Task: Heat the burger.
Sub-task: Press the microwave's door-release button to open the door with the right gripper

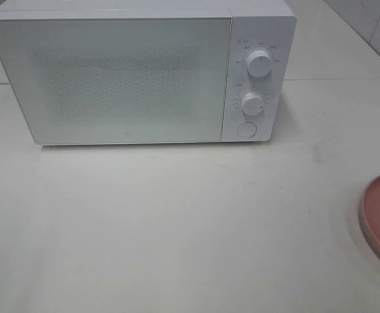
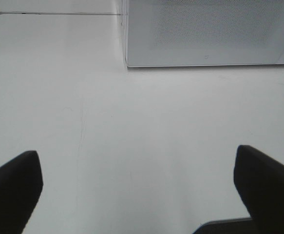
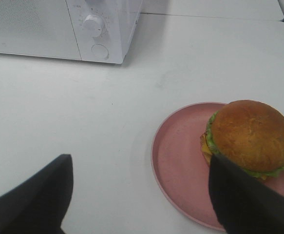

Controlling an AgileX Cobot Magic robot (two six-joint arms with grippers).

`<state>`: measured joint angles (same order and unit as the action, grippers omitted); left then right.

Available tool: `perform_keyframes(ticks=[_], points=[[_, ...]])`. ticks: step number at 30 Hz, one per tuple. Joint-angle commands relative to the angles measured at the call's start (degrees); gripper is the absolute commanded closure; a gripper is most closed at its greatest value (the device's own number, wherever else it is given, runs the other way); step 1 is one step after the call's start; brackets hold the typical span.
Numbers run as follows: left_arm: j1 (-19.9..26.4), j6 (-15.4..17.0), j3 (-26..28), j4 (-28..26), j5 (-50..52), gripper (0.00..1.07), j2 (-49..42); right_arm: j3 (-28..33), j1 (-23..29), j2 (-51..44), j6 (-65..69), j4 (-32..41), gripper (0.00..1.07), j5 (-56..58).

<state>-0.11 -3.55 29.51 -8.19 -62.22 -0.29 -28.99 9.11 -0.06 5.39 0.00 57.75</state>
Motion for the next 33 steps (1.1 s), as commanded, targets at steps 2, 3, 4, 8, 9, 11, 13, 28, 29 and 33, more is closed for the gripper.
perform_keyframes(ticks=[2, 3, 4, 8, 9, 11, 13, 28, 29, 33], points=[[-0.3, -0.1, 0.1, -0.3, 0.8, 0.04, -1.3, -1.8, 0.1, 2.4, -0.4, 0.0, 0.32, -1.6], [-0.3, -0.1, 0.1, -0.3, 0.8, 0.04, -1.3, -2.3, 0.1, 4.4, -0.4, 0.0, 0.32, -1.7], [-0.3, -0.1, 0.1, -0.3, 0.8, 0.04, -1.3, -2.3, 0.1, 4.4, -0.4, 0.0, 0.32, -1.7], [-0.3, -0.1, 0.1, -0.3, 0.8, 0.04, -1.3, -2.6, 0.1, 9.5, -0.4, 0.0, 0.32, -3.7], [-0.3, -0.1, 0.1, -0.3, 0.8, 0.04, -1.3, -2.6, 0.1, 11.5, -0.4, 0.0, 0.32, -5.0], [-0.3, -0.1, 0.1, -0.3, 0.8, 0.04, -1.3, -2.6, 0.1, 12.5, -0.4, 0.0, 0.32, -5.8], [-0.3, -0.1, 0.1, -0.3, 0.8, 0.04, -1.3, -2.6, 0.1, 14.4, -0.4, 0.0, 0.32, -7.0], [-0.3, -0.1, 0.1, -0.3, 0.8, 0.04, -1.3, -2.6, 0.1, 27.6, -0.4, 0.0, 0.32, -18.7], [-0.3, -0.1, 0.1, -0.3, 0.8, 0.04, -1.3, -2.6, 0.1, 28.6, -0.4, 0.0, 0.32, -19.4], [-0.3, -0.1, 0.1, -0.3, 0.8, 0.04, -1.3, -2.6, 0.1, 33.9, -0.4, 0.0, 0.32, -24.6]])
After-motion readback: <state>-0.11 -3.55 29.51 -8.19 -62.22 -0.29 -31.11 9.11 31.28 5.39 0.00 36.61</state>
